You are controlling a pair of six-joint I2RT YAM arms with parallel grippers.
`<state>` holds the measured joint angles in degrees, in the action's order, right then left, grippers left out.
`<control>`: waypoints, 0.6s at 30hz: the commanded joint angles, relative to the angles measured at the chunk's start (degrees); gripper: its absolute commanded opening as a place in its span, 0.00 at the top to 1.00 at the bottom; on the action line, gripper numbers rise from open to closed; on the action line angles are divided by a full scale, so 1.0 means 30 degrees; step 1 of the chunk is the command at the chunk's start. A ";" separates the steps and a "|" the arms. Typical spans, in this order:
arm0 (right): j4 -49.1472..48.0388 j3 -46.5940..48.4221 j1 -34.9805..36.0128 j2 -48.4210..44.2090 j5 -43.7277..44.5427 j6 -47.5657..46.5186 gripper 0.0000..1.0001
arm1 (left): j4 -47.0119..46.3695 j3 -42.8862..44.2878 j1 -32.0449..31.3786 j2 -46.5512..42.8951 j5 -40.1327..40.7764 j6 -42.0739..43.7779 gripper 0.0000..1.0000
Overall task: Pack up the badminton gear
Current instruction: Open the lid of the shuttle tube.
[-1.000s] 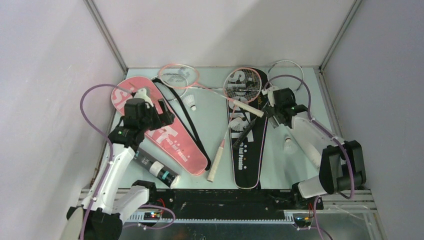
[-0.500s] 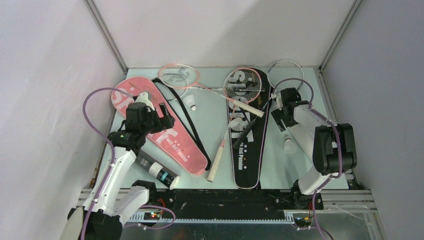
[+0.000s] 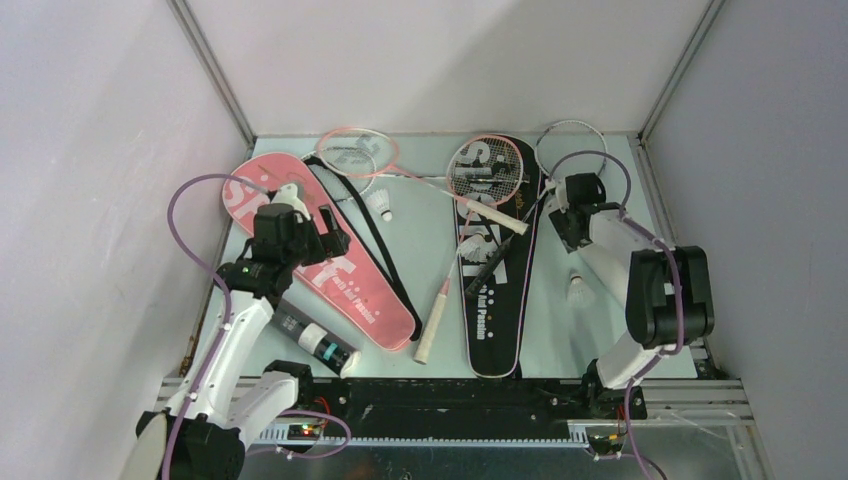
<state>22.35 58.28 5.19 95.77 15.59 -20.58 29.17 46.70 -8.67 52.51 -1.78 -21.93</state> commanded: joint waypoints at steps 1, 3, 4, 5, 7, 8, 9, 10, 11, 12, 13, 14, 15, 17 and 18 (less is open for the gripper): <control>-0.0855 0.0437 0.0613 -0.3096 0.0757 -0.0617 0.46 | -0.0495 0.0679 -0.0101 -0.0276 -0.0105 0.0458 0.06; -0.0440 0.0799 0.1089 -0.4138 0.0940 -0.0623 0.47 | -0.0450 0.0948 -0.0100 -0.0339 -0.0413 0.0368 0.06; -0.0253 0.0940 0.1247 -0.4465 0.0958 -0.0559 0.47 | -0.0439 0.1056 -0.0114 -0.0373 -0.0778 0.0229 0.06; 0.0209 0.1382 0.1526 -0.5121 0.0941 -0.0386 0.47 | -0.0481 0.1238 -0.0122 -0.0418 -0.1059 0.0166 0.07; 0.1033 0.2257 0.2064 -0.5973 0.0985 -0.0004 0.47 | -0.0654 0.1462 -0.0128 -0.0507 -0.1968 -0.0031 0.07; 0.1304 0.2862 0.2419 -0.6262 0.0786 0.0176 0.47 | -0.0805 0.1532 -0.0129 -0.0539 -0.2617 -0.0208 0.07; 0.1792 0.3158 0.2586 -0.6838 0.0592 0.0567 0.47 | -0.0855 0.1702 -0.0129 -0.0577 -0.3271 -0.0286 0.08; 0.1976 0.3621 0.3025 -0.7421 -0.0003 0.0754 0.47 | -0.1016 0.1784 -0.0143 -0.0632 -0.3749 -0.0433 0.08; 0.2158 0.3772 0.3299 -0.7762 -0.0611 0.1122 0.47 | -0.1151 0.1963 -0.0165 -0.0710 -0.4498 -0.0501 0.07; 0.2159 0.3914 0.3921 -0.8465 -0.0971 0.1266 0.47 | -0.1435 0.2075 -0.0197 -0.0757 -0.4867 -0.0626 0.08; 0.2138 0.3933 0.4304 -0.8812 -0.1886 0.1403 0.47 | -0.1594 0.2365 -0.0236 -0.0851 -0.5642 -0.0686 0.08; 0.2134 0.3947 0.5081 -0.9467 -0.2370 0.1451 0.47 | -0.1912 0.2540 -0.0302 -0.0872 -0.6040 -0.0826 0.09; 0.2080 0.3920 0.5528 -0.9782 -0.3502 0.1516 0.47 | -0.2067 0.2987 -0.0362 -0.0924 -0.6961 -0.0888 0.10; 0.1765 0.3710 0.6915 -1.0719 -0.5100 0.1394 0.47 | -0.2317 0.3833 -0.0682 -0.0973 -0.7949 -0.1038 0.11; 0.1277 0.3422 0.7902 -1.1306 -0.5574 0.1077 0.47 | -0.2283 0.4139 -0.0771 -0.0962 -0.8175 -0.1236 0.12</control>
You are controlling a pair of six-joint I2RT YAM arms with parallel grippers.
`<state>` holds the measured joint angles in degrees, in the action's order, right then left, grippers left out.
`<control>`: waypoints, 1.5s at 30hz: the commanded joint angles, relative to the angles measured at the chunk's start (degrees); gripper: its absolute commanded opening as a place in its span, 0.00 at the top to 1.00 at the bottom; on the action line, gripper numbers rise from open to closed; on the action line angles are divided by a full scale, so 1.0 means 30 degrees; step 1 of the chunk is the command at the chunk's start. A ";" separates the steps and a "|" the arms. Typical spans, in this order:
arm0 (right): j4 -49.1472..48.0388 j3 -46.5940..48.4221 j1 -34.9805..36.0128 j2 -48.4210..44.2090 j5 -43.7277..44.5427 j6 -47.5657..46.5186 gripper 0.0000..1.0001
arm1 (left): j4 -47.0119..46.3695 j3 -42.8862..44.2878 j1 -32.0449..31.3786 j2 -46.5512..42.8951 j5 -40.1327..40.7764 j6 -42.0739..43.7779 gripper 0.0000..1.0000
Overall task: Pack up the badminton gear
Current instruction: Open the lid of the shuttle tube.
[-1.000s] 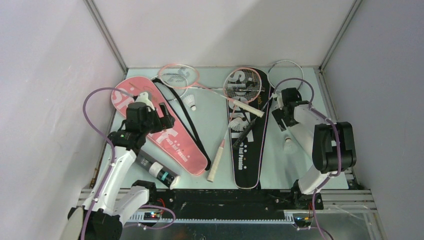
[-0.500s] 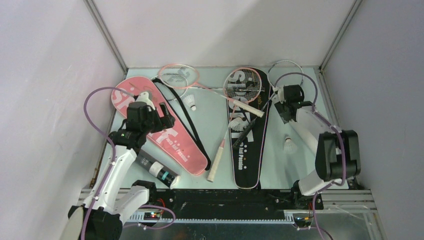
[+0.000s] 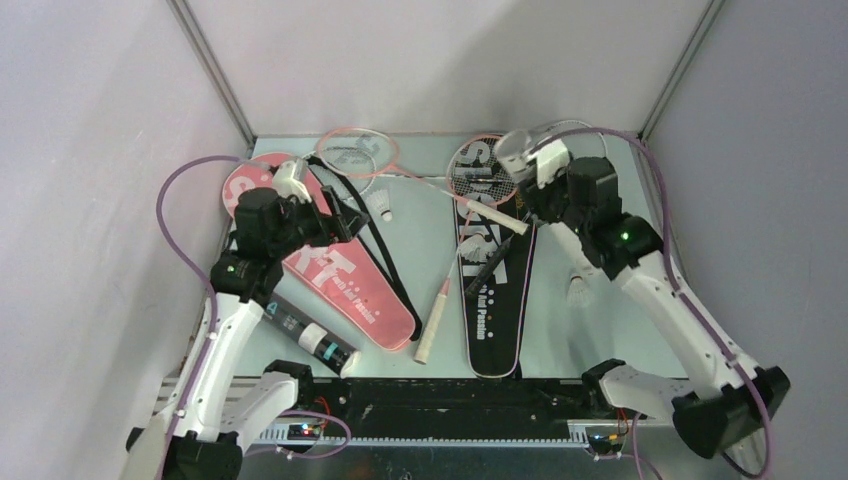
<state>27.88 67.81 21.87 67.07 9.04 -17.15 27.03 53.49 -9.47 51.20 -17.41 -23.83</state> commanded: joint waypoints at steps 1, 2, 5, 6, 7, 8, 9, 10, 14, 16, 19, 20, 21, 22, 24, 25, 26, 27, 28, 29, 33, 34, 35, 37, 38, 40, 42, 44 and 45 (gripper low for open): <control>-0.0872 0.0027 0.2829 -0.2029 -0.4073 -0.0325 0.47 | -0.1539 0.2534 -0.0584 -0.0480 -0.3347 -0.0767 0.12; -0.1563 -0.0481 0.3773 -0.2560 -0.4334 -0.1009 0.47 | -0.1502 0.2825 -0.0602 -0.0438 -0.3606 -0.1264 0.13; -0.2533 -0.1213 0.5766 -0.3238 -0.4042 -0.2492 0.48 | -0.2499 0.3845 -0.0641 -0.0328 -0.5307 -0.3097 0.14; -0.2666 -0.1267 0.6035 -0.3338 -0.3820 -0.3060 0.48 | -0.2897 0.3913 -0.0675 -0.0357 -0.5808 -0.3538 0.15; -0.2698 -0.1281 0.6530 -0.3385 -0.3280 -0.3345 0.49 | -0.3716 0.3910 -0.0796 -0.0392 -0.6037 -0.4425 0.15; -0.2737 -0.1293 0.6754 -0.3393 -0.3147 -0.3823 0.49 | -0.4136 0.3929 -0.0913 -0.0403 -0.6488 -0.4759 0.15; -0.2734 -0.1302 0.7127 -0.3436 -0.2541 -0.4078 0.49 | -0.4824 0.3962 -0.1177 -0.0370 -0.6729 -0.5155 0.15; -0.2651 -0.1303 0.7316 -0.3462 -0.2331 -0.4548 0.49 | -0.5100 0.4067 -0.1383 -0.0207 -0.7357 -0.5182 0.16; -0.2981 -0.1699 0.8413 -0.3739 -0.1403 -0.5692 0.50 | -0.4670 0.4908 -0.2699 0.0650 -0.8098 -0.4525 0.20; -0.3088 -0.1739 0.8853 -0.3776 -0.0757 -0.5924 0.50 | -0.4354 0.5178 -0.3561 0.0957 -0.7833 -0.4043 0.21; -0.2971 -0.1753 0.9234 -0.3782 -0.0445 -0.6061 0.50 | -0.3432 0.5575 -0.5316 0.1437 -0.6627 -0.2820 0.23; -0.2924 -0.1749 0.9278 -0.3782 -0.0496 -0.6047 0.50 | -0.3232 0.5796 -0.5786 0.1790 -0.6072 -0.2638 0.24; -0.2815 -0.1745 0.9340 -0.3796 -0.0538 -0.6029 0.50 | -0.2950 0.5862 -0.5914 0.1986 -0.5891 -0.2486 0.26; -0.2758 -0.1760 0.9393 -0.3804 -0.0607 -0.6001 0.50 | -0.2865 0.5912 -0.6031 0.2352 -0.5617 -0.2522 0.27; -0.2602 -0.1754 0.9448 -0.3853 -0.0676 -0.5933 0.50 | -0.2674 0.6025 -0.6106 0.2825 -0.5285 -0.2615 0.33; -0.2515 -0.1747 0.9458 -0.3861 -0.0687 -0.5920 0.50 | -0.2619 0.6064 -0.6132 0.3104 -0.5150 -0.2623 0.35; -0.2476 -0.1745 0.9488 -0.3868 -0.0732 -0.5918 0.50 | -0.2570 0.6153 -0.6173 0.3229 -0.5064 -0.2666 0.36; -0.2403 -0.1745 0.9508 -0.3869 -0.0765 -0.5916 0.50 | -0.2567 0.6187 -0.6195 0.3454 -0.4905 -0.2707 0.37; -0.2406 -0.1796 0.9522 -0.3869 -0.0761 -0.5930 0.50 | -0.2623 0.6227 -0.6226 0.3550 -0.4868 -0.2782 0.38; -0.2473 -0.1843 0.9525 -0.3884 -0.0721 -0.5956 0.50 | -0.2666 0.6239 -0.6236 0.3769 -0.4848 -0.2794 0.40; -0.2952 -0.2187 0.9555 -0.3960 -0.0696 -0.6030 0.50 | -0.2763 0.6241 -0.6406 0.4229 -0.4722 -0.2836 0.42; -0.2959 -0.2199 0.9556 -0.3921 -0.0726 -0.6031 0.50 | -0.2811 0.6204 -0.6513 0.4289 -0.4703 -0.2858 0.43; -0.2985 -0.2206 0.9542 -0.3881 -0.0771 -0.6032 0.50 | -0.2834 0.6195 -0.6570 0.4415 -0.4639 -0.2862 0.43; -0.2971 -0.2201 0.9529 -0.3761 -0.0806 -0.6018 0.50 | -0.2854 0.6207 -0.6766 0.4585 -0.4570 -0.2850 0.45; -0.2974 -0.2210 0.9550 -0.3674 -0.0811 -0.5996 0.50 | -0.2834 0.6214 -0.6896 0.4628 -0.4569 -0.2803 0.48; -0.2991 -0.2194 0.9556 -0.3578 -0.0826 -0.5977 0.50 | -0.2751 0.6235 -0.7100 0.4769 -0.4466 -0.2719 0.53; -0.3023 -0.2240 0.9542 -0.3526 -0.0842 -0.5974 0.50 | -0.2642 0.6248 -0.7195 0.4852 -0.4306 -0.2649 0.61; -0.3115 -0.2392 0.9540 -0.3559 -0.0797 -0.6000 0.50 | -0.2507 0.6276 -0.7236 0.4874 -0.4200 -0.2644 0.69; -0.3157 -0.2478 0.9545 -0.3624 -0.0701 -0.6031 0.50 | -0.2366 0.6315 -0.7233 0.4854 -0.4150 -0.2638 0.72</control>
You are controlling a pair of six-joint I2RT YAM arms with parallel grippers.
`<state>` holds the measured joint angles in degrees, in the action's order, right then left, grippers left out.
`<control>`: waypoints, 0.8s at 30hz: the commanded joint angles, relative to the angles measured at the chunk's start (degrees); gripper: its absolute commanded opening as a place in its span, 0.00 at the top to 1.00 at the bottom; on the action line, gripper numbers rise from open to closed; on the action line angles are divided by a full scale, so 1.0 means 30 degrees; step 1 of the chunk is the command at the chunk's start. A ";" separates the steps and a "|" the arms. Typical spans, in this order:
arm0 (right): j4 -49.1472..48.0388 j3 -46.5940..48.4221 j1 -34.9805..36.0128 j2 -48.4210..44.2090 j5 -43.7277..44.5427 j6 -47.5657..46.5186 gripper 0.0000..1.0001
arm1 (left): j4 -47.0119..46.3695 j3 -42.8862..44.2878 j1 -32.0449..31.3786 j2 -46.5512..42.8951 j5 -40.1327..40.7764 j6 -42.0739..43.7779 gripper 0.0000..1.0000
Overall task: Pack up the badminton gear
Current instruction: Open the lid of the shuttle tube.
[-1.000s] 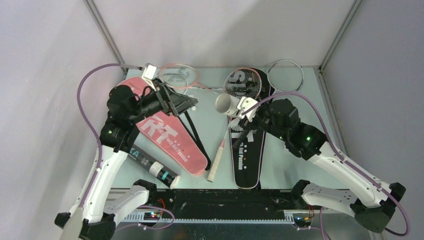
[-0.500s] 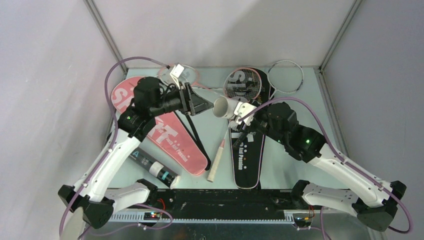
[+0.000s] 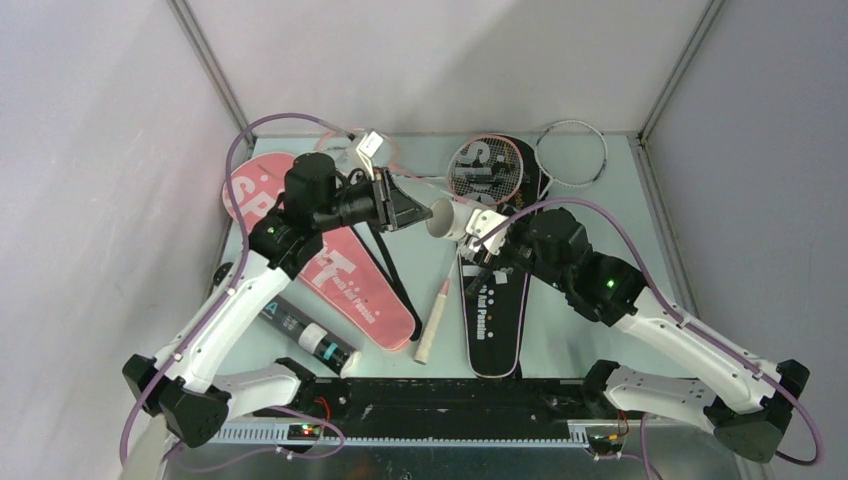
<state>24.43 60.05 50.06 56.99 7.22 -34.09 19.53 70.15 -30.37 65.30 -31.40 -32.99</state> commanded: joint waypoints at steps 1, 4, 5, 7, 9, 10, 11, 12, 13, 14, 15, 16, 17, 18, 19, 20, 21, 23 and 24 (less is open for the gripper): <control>-0.2052 -0.0030 0.0152 -0.0300 -0.0051 -0.0400 0.50 | 0.0239 0.0790 -0.0273 0.0137 0.0800 0.0413 0.78; -0.2030 -0.0439 0.0153 -0.0493 0.0297 -0.0418 0.50 | 0.1555 0.1211 -0.0268 0.0262 0.1710 0.0227 0.86; -0.2021 -0.0516 0.0141 -0.0546 0.0466 -0.0453 0.50 | 0.1742 0.1321 -0.0272 0.0404 0.1626 0.0178 0.91; -0.1957 -0.0734 0.0101 -0.0717 0.0592 -0.0475 0.50 | 0.1937 0.1465 -0.0276 0.0550 0.1205 -0.0173 0.98; -0.1872 -0.0900 0.0048 -0.0899 0.0659 -0.0481 0.50 | 0.2053 0.1476 -0.0277 0.0664 0.0951 -0.0539 1.00; -0.1843 -0.0992 0.0006 -0.1011 0.0678 -0.0478 0.50 | 0.2216 0.1523 -0.0277 0.0699 0.0889 -0.0639 1.00; -0.1748 -0.1042 -0.0056 -0.1069 0.0781 -0.0497 0.50 | 0.2291 0.1550 -0.0277 0.0733 0.0784 -0.0636 1.00; -0.1643 -0.1116 -0.0093 -0.1170 0.0812 -0.0516 0.50 | 0.2517 0.1644 -0.0262 0.0763 0.0765 -0.0619 1.00; -0.1582 -0.1162 -0.0161 -0.1207 0.0887 -0.0539 0.50 | 0.2632 0.1699 -0.0255 0.0756 0.0796 -0.0582 1.00; -0.1441 -0.1212 -0.0207 -0.1293 0.0939 -0.0607 0.50 | 0.2866 0.1813 -0.0235 0.0730 0.0885 -0.0540 1.00; -0.1363 -0.1240 -0.0329 -0.1358 0.1051 -0.0643 0.50 | 0.2983 0.1951 -0.0212 0.0719 0.0915 -0.0513 1.00; -0.1254 -0.1312 -0.0393 -0.1389 0.1109 -0.0721 0.50 | 0.3188 0.2014 -0.0158 0.0712 0.0974 -0.0479 1.00; -0.1212 -0.1348 -0.0529 -0.1448 0.1189 -0.0759 0.50 | 0.3341 0.2119 -0.0130 0.0670 0.1032 -0.0468 1.00; -0.1106 -0.1390 -0.0596 -0.1478 0.1221 -0.0802 0.50 | 0.3396 0.2170 -0.0050 0.0630 0.1135 -0.0475 1.00; -0.1065 -0.1415 -0.0719 -0.1536 0.1275 -0.0828 0.50 | 0.3467 0.2224 0.0014 0.0609 0.1157 -0.0506 1.00; -0.0996 -0.1444 -0.0793 -0.1566 0.1318 -0.0885 0.50 | 0.3474 0.2252 0.0044 0.0571 0.1151 -0.0525 1.00; -0.0966 -0.1495 -0.0937 -0.1610 0.1345 -0.0914 0.50 | 0.3501 0.2325 0.0126 0.0550 0.1121 -0.0577 1.00; -0.0862 -0.1585 -0.1125 -0.1670 0.1482 -0.1001 0.50 | 0.3538 0.2385 0.0246 0.0469 0.0992 -0.0685 1.00; -0.0777 -0.1617 -0.1269 -0.1676 0.1619 -0.1060 0.50 | 0.3539 0.2406 0.0277 0.0412 0.0868 -0.0718 1.00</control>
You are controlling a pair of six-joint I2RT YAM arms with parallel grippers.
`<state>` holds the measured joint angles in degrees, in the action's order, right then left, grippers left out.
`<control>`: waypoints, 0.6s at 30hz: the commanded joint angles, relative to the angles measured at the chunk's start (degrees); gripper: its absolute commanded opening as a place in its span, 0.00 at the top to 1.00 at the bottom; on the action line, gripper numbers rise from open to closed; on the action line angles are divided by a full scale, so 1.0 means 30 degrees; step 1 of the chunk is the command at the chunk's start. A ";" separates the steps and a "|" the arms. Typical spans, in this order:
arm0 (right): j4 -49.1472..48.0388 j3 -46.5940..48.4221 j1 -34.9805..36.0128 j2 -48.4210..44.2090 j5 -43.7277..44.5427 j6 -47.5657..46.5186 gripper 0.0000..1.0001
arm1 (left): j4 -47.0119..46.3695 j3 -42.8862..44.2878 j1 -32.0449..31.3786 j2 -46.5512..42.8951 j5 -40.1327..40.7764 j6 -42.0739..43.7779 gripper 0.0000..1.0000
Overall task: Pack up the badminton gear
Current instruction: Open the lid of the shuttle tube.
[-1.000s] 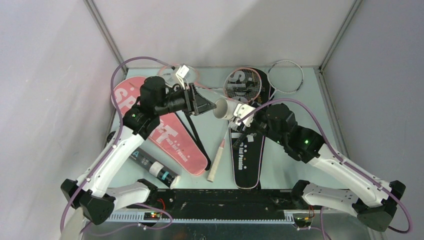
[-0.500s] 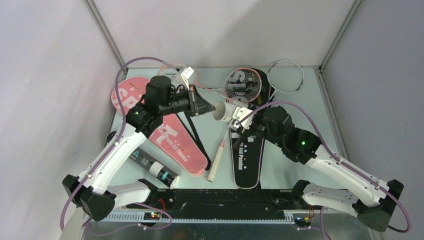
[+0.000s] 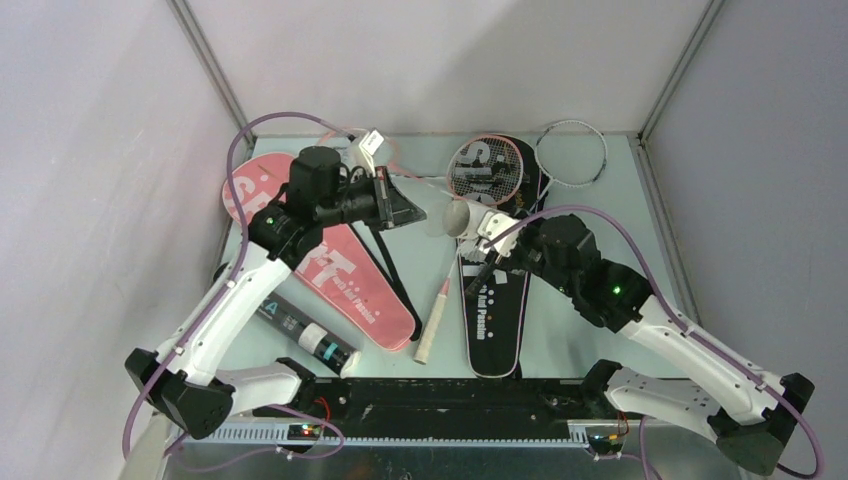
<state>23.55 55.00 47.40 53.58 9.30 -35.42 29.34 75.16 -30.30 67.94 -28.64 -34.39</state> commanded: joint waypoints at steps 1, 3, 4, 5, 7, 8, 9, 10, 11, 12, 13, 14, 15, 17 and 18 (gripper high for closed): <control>-0.0399 0.0028 -0.0428 -0.0559 0.0964 -0.0637 0.50 | 0.0282 0.0768 0.0316 -0.0499 -0.0088 -0.0313 1.00; -0.0323 0.0005 -0.0628 -0.0574 0.1151 -0.0541 0.50 | 0.0284 0.0734 0.0404 -0.0635 0.0140 -0.0222 1.00; -0.0351 -0.0010 -0.0793 -0.0575 0.1376 -0.0447 0.50 | 0.0320 0.0703 0.0434 -0.0723 0.0376 -0.0150 1.00; -0.0475 -0.0013 -0.0898 -0.0575 0.1496 -0.0163 0.50 | 0.0581 0.0657 0.0470 -0.0743 0.1183 0.0145 1.00; -0.0794 0.0003 -0.1262 -0.0652 0.1964 0.0342 0.50 | 0.1138 0.0545 0.0489 -0.0672 0.3082 0.0773 1.00; -0.0909 0.0020 -0.1501 -0.0771 0.2275 0.0522 0.50 | 0.1540 0.0508 0.0491 -0.0585 0.3722 0.1137 1.00; -0.1076 0.0056 -0.1721 -0.0849 0.2470 0.0892 0.49 | 0.1710 0.0501 0.0492 -0.0264 0.4883 0.1306 1.00; -0.1123 0.0157 -0.1846 -0.1032 0.2483 0.1105 0.49 | 0.1991 0.0489 0.0492 -0.0030 0.5326 0.1637 1.00; -0.1210 0.0213 -0.2057 -0.1141 0.2470 0.1433 0.49 | 0.2169 0.0536 0.0492 0.0534 0.6053 0.1760 1.00; -0.1320 0.0270 -0.2131 -0.1398 0.2454 0.1603 0.49 | 0.2472 0.0652 0.0492 0.0823 0.6719 0.2036 1.00; -0.1392 0.0270 -0.2223 -0.1682 0.2463 0.1651 0.49 | 0.2542 0.0676 0.0492 0.1414 0.7049 0.2136 1.00; -0.1482 0.0291 -0.2244 -0.1832 0.2465 0.1694 0.49 | 0.2616 0.0606 0.0485 0.1702 0.7788 0.2254 1.00; -0.1531 0.0295 -0.2266 -0.2164 0.2451 0.1726 0.49 | 0.2643 0.0565 0.0489 0.2351 0.8141 0.2274 1.00; -0.1695 0.0291 -0.2271 -0.2631 0.2413 0.1878 0.49 | 0.2592 0.0489 0.0488 0.3453 0.9130 0.2467 1.00; -0.1785 0.0275 -0.2282 -0.2790 0.2396 0.1993 0.49 | 0.2572 0.0464 0.0491 0.4470 0.9399 0.2513 1.00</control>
<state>23.73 54.28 40.69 48.51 15.16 -30.96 35.77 75.42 -29.10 74.65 -8.88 -29.71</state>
